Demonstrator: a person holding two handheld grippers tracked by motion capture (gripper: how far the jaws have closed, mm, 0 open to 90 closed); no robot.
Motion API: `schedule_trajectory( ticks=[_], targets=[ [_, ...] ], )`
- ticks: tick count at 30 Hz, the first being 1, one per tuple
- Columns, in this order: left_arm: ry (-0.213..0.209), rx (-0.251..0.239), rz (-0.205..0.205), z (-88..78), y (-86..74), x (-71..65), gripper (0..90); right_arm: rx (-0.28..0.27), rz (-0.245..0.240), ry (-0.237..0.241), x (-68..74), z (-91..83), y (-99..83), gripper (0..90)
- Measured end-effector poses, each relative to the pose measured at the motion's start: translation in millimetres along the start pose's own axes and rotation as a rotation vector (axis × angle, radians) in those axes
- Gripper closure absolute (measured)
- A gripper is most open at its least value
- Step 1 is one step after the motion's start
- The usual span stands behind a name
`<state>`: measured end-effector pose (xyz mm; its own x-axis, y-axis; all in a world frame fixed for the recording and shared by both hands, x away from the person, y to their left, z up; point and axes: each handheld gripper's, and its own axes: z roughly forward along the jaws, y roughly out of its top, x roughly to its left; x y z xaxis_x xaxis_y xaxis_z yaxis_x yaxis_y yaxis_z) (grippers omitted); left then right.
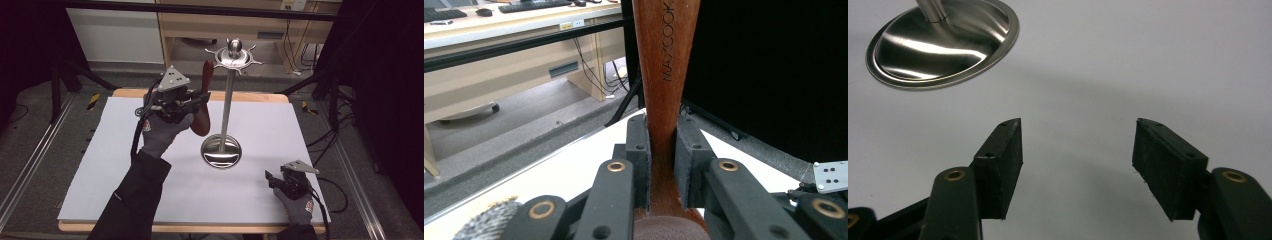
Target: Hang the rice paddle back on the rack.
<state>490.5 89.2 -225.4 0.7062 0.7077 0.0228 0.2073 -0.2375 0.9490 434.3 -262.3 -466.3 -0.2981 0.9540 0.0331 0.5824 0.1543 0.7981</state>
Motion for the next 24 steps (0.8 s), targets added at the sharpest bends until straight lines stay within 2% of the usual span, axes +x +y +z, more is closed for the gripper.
schedule_trajectory(
  ticks=[11, 24],
  targets=[
    [-0.003, 0.004, -0.007, 9.2, -0.2, 1.5, 78.0, -0.001, 0.003, 0.003, 0.2, 0.0, 0.1, 36.9],
    [-0.006, -0.014, -0.015, 20.0, 0.9, -1.6, 77.9, -0.001, 0.005, 0.005, 0.1, 0.0, 0.1, 36.9]
  ],
)
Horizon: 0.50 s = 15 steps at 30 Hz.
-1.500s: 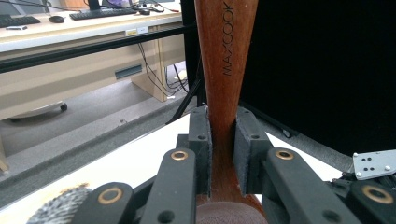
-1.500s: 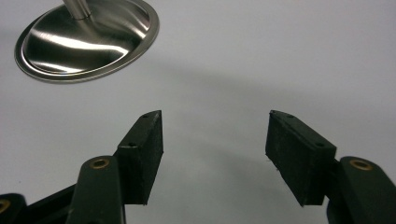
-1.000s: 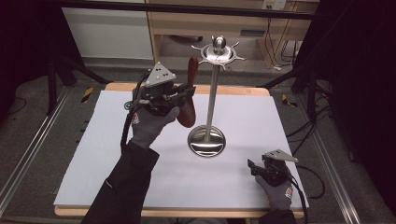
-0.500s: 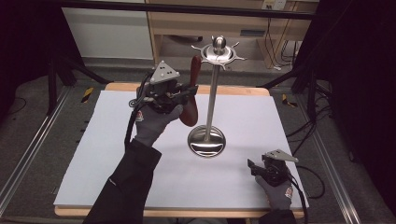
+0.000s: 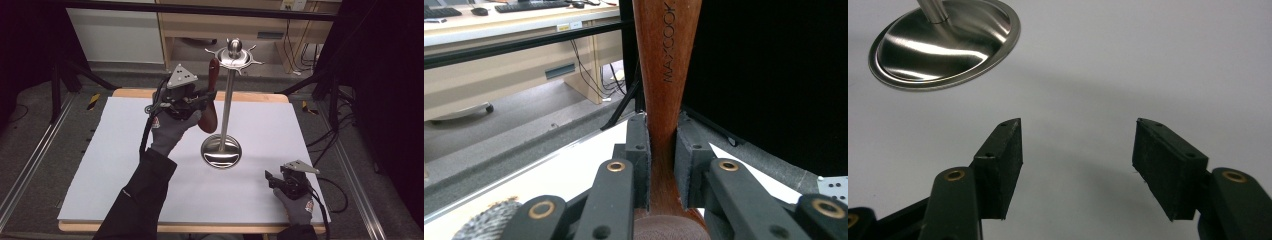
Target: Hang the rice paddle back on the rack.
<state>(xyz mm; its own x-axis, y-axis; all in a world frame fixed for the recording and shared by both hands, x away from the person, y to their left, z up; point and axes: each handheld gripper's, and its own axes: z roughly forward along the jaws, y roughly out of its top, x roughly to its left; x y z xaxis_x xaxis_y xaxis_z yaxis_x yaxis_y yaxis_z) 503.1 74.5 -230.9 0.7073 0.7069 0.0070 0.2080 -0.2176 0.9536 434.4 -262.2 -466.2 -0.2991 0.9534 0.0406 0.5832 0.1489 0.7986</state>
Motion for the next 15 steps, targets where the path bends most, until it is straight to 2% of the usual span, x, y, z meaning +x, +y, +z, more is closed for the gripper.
schedule_trajectory(
  ticks=[10, 15],
  targets=[
    [0.021, -0.021, 0.004, 4.6, -3.5, -1.8, 77.8, 0.008, 0.003, 0.002, 0.9, 1.4, -0.5, 36.6],
    [0.026, -0.036, -0.013, 7.7, -5.3, -3.2, 77.7, 0.01, -0.01, 0.001, 0.5, 2.4, -0.8, 36.3]
  ],
)
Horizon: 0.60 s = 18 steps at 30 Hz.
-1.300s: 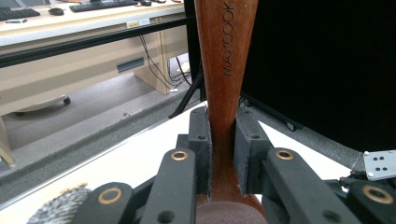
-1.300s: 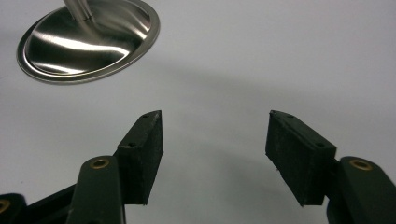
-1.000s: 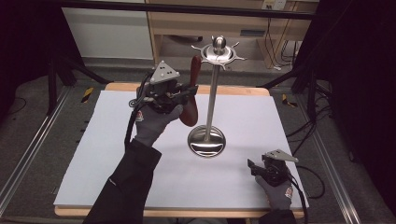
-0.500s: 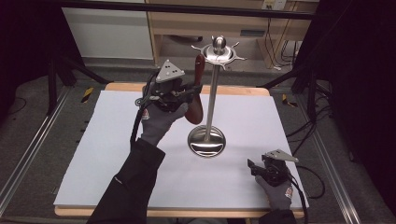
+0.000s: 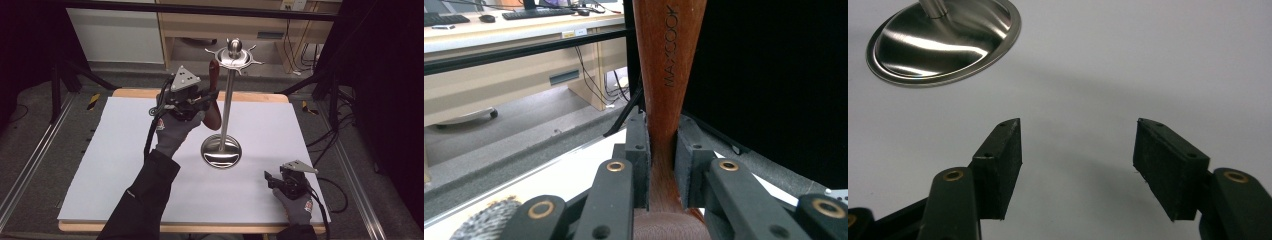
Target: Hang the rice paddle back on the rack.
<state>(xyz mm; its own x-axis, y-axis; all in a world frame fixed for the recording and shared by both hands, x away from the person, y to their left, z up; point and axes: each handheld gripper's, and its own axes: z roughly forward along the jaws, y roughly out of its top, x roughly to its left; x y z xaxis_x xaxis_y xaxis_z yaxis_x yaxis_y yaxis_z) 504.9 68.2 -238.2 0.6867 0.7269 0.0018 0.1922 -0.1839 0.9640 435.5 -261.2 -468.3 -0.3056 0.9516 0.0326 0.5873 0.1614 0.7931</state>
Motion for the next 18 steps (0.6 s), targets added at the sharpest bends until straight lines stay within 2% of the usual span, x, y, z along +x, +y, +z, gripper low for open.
schedule_trajectory(
  ticks=[8, 14, 18],
  targets=[
    [0.019, -0.014, 0.006, 0.3, -1.4, 0.0, 76.4, -0.002, 0.004, -0.001, 0.5, -0.2, 0.0, 36.1],
    [0.01, -0.03, 0.032, -6.7, -4.0, -0.6, 65.8, 0.0, 0.01, 0.0, 0.8, -0.2, -0.2, 36.2],
    [0.017, -0.025, 0.029, -12.8, -9.1, -0.6, 58.3, -0.005, 0.016, 0.01, 1.5, -1.5, 0.3, 36.2]
  ],
)
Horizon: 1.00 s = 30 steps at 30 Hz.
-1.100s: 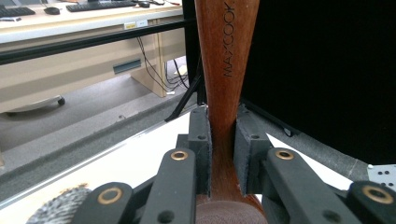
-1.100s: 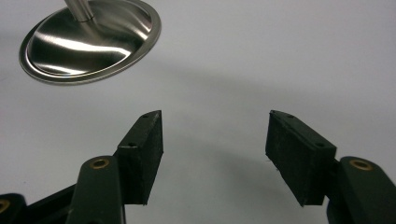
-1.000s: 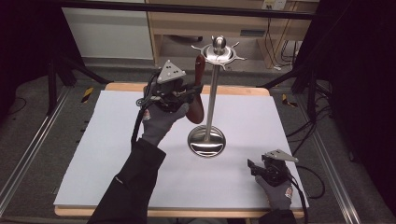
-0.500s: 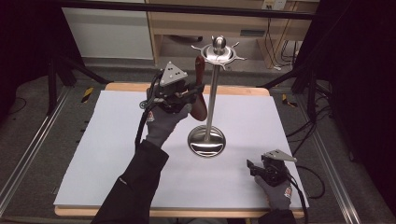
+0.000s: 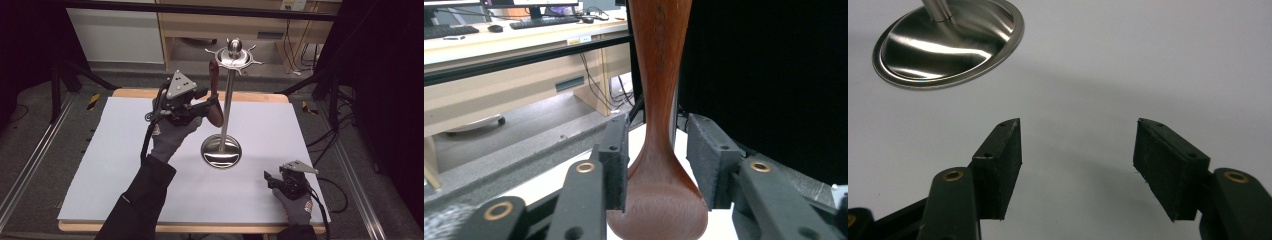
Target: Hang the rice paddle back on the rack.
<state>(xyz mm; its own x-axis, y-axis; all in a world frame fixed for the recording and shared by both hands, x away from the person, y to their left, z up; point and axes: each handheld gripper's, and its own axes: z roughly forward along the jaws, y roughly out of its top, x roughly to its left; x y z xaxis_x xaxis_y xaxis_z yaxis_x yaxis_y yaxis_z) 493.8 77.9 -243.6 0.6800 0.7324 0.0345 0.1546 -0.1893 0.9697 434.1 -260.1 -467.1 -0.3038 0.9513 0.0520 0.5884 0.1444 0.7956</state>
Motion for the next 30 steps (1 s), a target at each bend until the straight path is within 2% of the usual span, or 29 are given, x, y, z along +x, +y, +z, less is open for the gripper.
schedule_trajectory(
  ticks=[5, 12, 14, 17, 20, 23, 24, 25, 26, 28, 30],
  targets=[
    [0.011, 0.004, 0.003, -10.7, -8.3, 3.9, 49.5, 0.0, 0.0, -0.005, -0.5, 0.0, -0.1, 36.1],
    [0.026, 0.016, 0.021, -23.0, -25.4, 8.0, 43.7, 0.013, -0.006, -0.004, -0.5, 0.2, -0.9, 36.0],
    [0.047, 0.009, 0.075, -28.8, -37.2, 13.9, 42.4, 0.014, -0.006, -0.002, 0.0, 0.4, -1.0, 36.0],
    [0.033, 0.037, 0.025, -34.4, -50.7, 13.0, 41.4, 0.017, -0.005, 0.002, 0.6, 0.4, -1.3, 36.0],
    [0.036, 0.065, 0.015, -39.0, -64.4, 16.6, 40.6, 0.019, -0.011, 0.0, 0.8, 1.2, -1.7, 36.0],
    [0.045, 0.072, 0.005, -41.8, -76.1, 21.4, 40.1, 0.023, -0.018, -0.001, 0.5, 1.6, -2.2, 36.0],
    [0.037, 0.098, 0.289, -43.3, -70.9, 41.4, 40.1, 0.027, -0.019, 0.002, 0.2, 1.6, -2.4, 36.0],
    [0.018, 0.114, 0.322, -43.2, -72.9, 44.9, 39.9, 0.027, -0.021, -0.001, 0.0, 2.1, -2.7, 36.0],
    [0.015, 0.115, 0.325, -43.3, -75.4, 45.9, 39.8, 0.028, -0.022, 0.0, -0.2, 2.3, -3.1, 36.1],
    [0.027, 0.121, 0.296, -44.9, -84.5, 46.4, 39.6, 0.036, -0.012, 0.003, -0.2, 2.2, -3.8, 36.2],
    [0.027, 0.135, 0.301, -45.4, -91.9, 47.7, 39.4, 0.039, -0.027, -0.008, -0.7, 3.1, -4.6, 36.2]
  ],
)
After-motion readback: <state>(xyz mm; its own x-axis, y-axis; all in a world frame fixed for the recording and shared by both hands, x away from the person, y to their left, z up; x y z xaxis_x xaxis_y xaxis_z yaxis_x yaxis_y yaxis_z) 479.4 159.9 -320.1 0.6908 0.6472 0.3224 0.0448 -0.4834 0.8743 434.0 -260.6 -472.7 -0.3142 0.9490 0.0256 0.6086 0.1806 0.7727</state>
